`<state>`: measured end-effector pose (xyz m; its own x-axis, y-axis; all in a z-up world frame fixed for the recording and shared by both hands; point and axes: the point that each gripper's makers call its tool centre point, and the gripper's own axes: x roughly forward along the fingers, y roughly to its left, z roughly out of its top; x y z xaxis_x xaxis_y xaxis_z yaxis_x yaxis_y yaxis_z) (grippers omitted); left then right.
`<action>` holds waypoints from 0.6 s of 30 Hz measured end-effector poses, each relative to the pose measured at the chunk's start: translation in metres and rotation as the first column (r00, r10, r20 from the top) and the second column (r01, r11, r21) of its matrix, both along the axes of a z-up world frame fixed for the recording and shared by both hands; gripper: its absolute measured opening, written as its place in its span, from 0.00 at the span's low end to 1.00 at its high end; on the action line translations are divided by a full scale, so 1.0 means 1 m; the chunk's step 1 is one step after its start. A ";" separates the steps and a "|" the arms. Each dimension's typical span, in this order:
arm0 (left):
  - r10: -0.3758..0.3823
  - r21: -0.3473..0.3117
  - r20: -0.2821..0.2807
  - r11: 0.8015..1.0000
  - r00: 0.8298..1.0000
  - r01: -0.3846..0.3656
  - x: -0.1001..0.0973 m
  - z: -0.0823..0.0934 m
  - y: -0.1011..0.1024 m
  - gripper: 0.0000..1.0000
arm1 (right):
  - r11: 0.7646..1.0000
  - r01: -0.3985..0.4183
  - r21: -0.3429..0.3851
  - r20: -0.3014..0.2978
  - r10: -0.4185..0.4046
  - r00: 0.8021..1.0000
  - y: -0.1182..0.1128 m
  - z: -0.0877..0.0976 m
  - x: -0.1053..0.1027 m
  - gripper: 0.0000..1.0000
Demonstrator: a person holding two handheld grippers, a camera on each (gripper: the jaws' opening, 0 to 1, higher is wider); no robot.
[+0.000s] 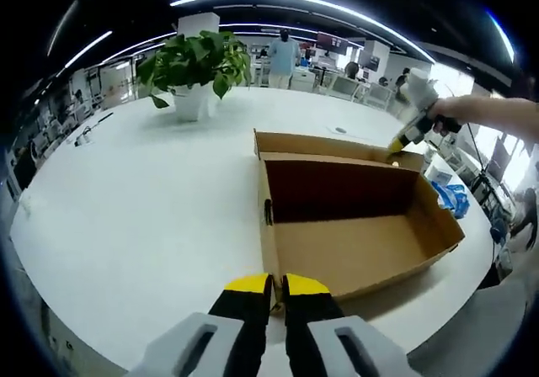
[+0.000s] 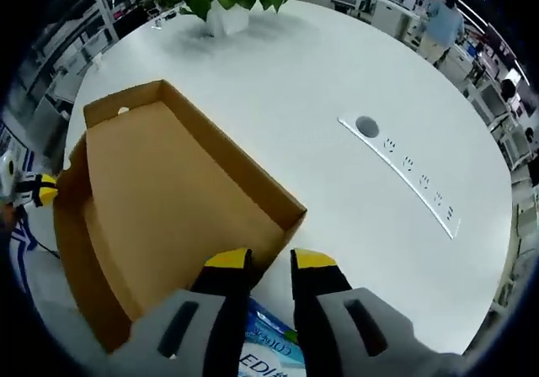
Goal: Operate the shoe box by opening the lid, removing the specified soft item, and placing it in the target area until the item is outside and the box remains undamaged.
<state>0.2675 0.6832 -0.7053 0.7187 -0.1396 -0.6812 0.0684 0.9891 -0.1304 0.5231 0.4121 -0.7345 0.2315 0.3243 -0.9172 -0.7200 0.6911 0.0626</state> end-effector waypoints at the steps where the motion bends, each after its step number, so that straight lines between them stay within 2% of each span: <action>1: 0.003 -0.004 0.001 1.000 1.000 -0.003 0.000 0.000 0.000 0.05 | 1.000 0.010 0.000 -0.008 -0.010 1.000 0.000 -0.002 -0.001 0.15; 5: 0.006 -0.009 0.003 1.000 1.000 -0.006 0.000 0.000 0.000 0.05 | 0.997 0.075 0.032 -0.048 -0.073 0.996 0.001 -0.007 -0.004 0.09; 13: 0.007 -0.014 0.001 1.000 1.000 -0.007 0.001 -0.001 0.001 0.05 | 0.992 0.122 0.044 -0.051 -0.120 0.992 0.000 -0.004 0.001 0.06; 18: 0.001 -0.011 -0.002 1.000 1.000 -0.002 0.001 -0.001 0.001 0.05 | 0.990 0.129 0.054 -0.038 -0.127 0.991 0.000 0.004 0.001 0.05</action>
<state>0.2685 0.6837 -0.7060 0.7178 -0.1461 -0.6807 0.0668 0.9877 -0.1415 0.5244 0.4118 -0.7306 0.2434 0.3449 -0.9065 -0.6229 0.7720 0.1265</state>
